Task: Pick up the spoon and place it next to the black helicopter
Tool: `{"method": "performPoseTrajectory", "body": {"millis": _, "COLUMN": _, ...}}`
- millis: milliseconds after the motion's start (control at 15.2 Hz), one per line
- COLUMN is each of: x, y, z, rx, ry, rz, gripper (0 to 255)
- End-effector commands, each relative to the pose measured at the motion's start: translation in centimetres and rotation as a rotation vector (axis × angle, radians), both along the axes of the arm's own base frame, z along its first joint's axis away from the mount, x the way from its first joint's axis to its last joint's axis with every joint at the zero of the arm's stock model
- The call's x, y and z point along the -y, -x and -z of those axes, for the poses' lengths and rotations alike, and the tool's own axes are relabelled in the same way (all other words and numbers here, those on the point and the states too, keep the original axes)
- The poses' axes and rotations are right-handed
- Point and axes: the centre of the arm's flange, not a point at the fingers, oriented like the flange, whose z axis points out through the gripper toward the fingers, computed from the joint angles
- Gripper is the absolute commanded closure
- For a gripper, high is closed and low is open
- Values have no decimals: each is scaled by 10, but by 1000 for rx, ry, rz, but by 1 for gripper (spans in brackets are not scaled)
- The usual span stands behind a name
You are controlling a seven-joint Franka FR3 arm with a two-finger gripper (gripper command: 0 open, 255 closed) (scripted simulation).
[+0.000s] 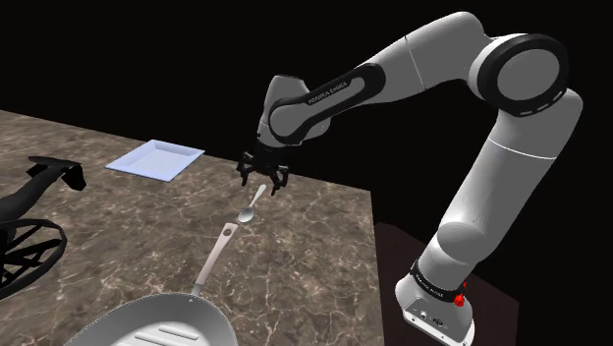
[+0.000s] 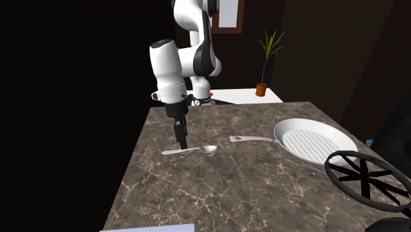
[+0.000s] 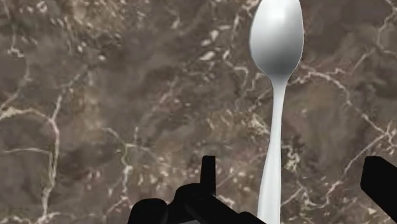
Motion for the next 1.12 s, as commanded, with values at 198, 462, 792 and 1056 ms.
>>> {"method": "performPoseTrajectory", "body": {"millis": 198, "x": -6, "y": -3, "z": 29, "rx": 1, "ry": -1, "rz": 3, "gripper": 0}}
{"method": "performPoseTrajectory", "body": {"millis": 462, "x": -6, "y": -3, "z": 29, "rx": 1, "ry": -1, "rz": 3, "gripper": 0}}
{"method": "performPoseTrajectory", "body": {"millis": 792, "x": -6, "y": -3, "z": 28, "rx": 1, "ry": -1, "rz": 3, "gripper": 255}}
{"method": "performPoseTrajectory", "body": {"millis": 1056, "x": -6, "y": -3, "z": 28, "rx": 1, "ry": -1, "rz": 3, "gripper": 255}}
